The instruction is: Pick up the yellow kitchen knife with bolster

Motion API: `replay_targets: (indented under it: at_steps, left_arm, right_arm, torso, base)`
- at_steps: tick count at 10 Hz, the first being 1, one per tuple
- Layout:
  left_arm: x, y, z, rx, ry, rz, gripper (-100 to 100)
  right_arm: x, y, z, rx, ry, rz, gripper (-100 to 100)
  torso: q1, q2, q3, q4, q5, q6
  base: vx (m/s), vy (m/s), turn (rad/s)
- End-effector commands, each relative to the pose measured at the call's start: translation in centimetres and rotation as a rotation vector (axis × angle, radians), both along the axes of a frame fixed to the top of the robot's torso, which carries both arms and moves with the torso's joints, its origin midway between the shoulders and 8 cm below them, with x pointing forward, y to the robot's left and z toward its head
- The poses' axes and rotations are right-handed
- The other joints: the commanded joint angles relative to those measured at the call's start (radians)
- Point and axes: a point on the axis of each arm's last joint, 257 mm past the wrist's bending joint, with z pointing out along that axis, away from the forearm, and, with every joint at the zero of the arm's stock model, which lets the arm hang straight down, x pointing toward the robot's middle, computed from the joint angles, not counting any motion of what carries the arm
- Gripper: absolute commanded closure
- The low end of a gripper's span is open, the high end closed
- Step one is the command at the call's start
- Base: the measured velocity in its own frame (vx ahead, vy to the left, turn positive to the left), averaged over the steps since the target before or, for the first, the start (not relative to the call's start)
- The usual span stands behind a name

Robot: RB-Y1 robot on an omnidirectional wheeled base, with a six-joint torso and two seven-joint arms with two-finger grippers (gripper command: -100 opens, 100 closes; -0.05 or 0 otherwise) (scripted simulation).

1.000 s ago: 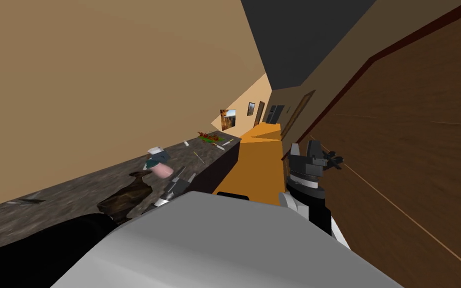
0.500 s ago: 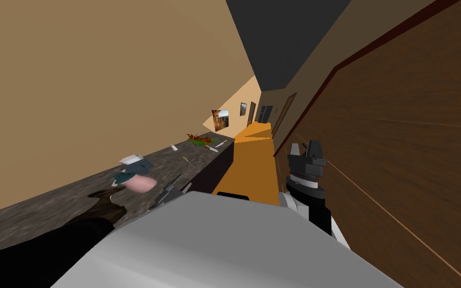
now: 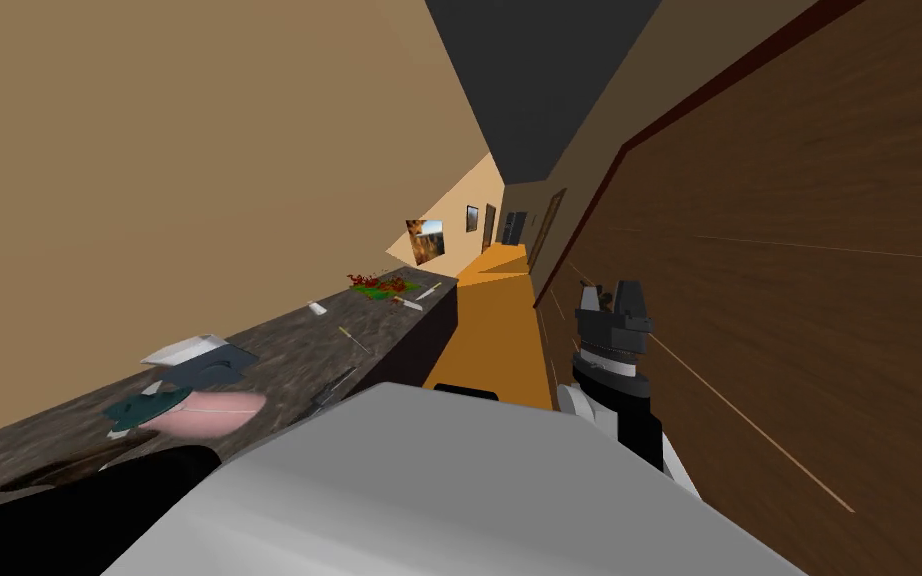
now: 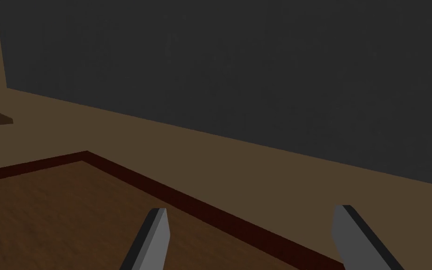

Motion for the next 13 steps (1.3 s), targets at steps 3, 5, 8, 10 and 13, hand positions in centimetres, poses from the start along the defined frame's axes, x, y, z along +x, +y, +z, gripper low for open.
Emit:
replay_targets:
  at_steps: [3, 5, 8, 10, 13]
  left_arm:
    - [-3.4, 0.7, -1.9, -0.026, 0.141, -0.016, -100]
    - [-5.6, 1.3, -3.1, -0.038, 0.23, -0.022, -100]
    - [-10.3, 2.6, -5.0, -0.055, 0.401, -0.024, -100]
    - [-12.5, 3.3, -5.7, -0.057, 0.485, -0.028, -100]
    - [-14.7, 4.0, -6.4, -0.053, 0.572, -0.047, -100]
  right_arm:
    - [0.0, 0.0, 0.0, 0.0, 0.0, 0.0, 0]
    - [0.0, 0.0, 0.0, 0.0, 0.0, 0.0, 0]
    - [0.0, 0.0, 0.0, 0.0, 0.0, 0.0, 0]
    - [0.0, 0.0, 0.0, 0.0, 0.0, 0.0, 0]
    - [0.0, 0.0, 0.0, 0.0, 0.0, 0.0, 0]
  torso:
    - [0.001, 0.0, 0.0, 0.0, 0.0, 0.0]
    - [0.002, 0.0, 0.0, 0.0, 0.0, 0.0]
    - [0.002, 0.0, 0.0, 0.0, 0.001, -0.001]
    - [0.002, 0.001, 0.0, 0.0, 0.0, -0.001]
    - [0.003, 0.0, 0.0, 0.0, 0.001, 0.0]
  base:
    - [0.076, -0.008, -0.183]
    - [0.075, 0.008, -0.198]
    - [0.085, 0.011, -0.23]
    - [0.082, 0.031, -0.139]
    - [0.071, 0.035, -0.162]
